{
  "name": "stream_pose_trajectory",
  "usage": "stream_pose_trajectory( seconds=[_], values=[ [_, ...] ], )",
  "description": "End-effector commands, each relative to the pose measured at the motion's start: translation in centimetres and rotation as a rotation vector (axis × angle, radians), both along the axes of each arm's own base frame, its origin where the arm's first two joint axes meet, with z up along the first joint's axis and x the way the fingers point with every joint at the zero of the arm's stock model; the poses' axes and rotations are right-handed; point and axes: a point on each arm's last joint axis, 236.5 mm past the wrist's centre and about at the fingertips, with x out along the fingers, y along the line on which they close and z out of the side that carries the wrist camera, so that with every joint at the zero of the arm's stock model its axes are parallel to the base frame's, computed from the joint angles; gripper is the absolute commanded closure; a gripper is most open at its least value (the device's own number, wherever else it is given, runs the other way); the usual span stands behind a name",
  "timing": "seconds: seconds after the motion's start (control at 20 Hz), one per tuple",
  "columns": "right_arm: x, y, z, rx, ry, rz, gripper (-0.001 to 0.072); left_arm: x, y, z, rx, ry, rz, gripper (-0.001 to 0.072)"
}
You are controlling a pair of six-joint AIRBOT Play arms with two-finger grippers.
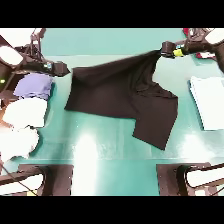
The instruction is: Fold the shirts.
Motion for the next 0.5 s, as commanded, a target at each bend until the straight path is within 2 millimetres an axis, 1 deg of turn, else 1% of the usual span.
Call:
stream_pose_trajectory(
  seconds=[0.0,0.05,0.1,0.15,0.2,0.25,0.3,0.4,0.45],
  values=[
    [1.4,-0.3,-2.6,0.015,0.022,-0.026,0.0247,2.3,1.3,-3.1,-0.028,0.024,0.080,0.0146],
    [1.0,-1.2,-2.1,0.014,0.030,-0.032,0.0281,2.5,2.3,-2.5,-0.028,0.023,0.094,0.0146],
    [0.2,-2.1,-1.5,0.012,0.041,-0.032,0.0286,2.4,3.9,-1.8,-0.029,0.037,0.109,0.0146],
    [-1.1,-2.8,-0.8,0.007,0.066,-0.018,0.0286,1.9,5.4,-1.3,-0.031,0.067,0.119,0.0146],
    [-2.7,-3.4,-0.3,-0.005,0.100,0.010,0.0289,1.0,7.0,-1.1,-0.036,0.112,0.124,0.0146],
    [-4.8,-3.9,0.1,-0.025,0.140,0.059,0.0369,0.0,8.2,-1.4,-0.052,0.158,0.126,0.0146],
    [-7.0,-4.0,0.4,-0.043,0.181,0.114,0.0469,-1.2,9.0,-2.3,-0.070,0.214,0.117,0.0146],
    [-10.4,-4.0,1.3,-0.057,0.247,0.183,0.0473,-3.3,9.7,-5.0,-0.106,0.305,0.094,0.0161],
    [-11.6,-3.8,1.7,-0.061,0.267,0.205,0.0473,-4.0,9.6,-6.8,-0.126,0.345,0.094,0.0165]
  ],
)
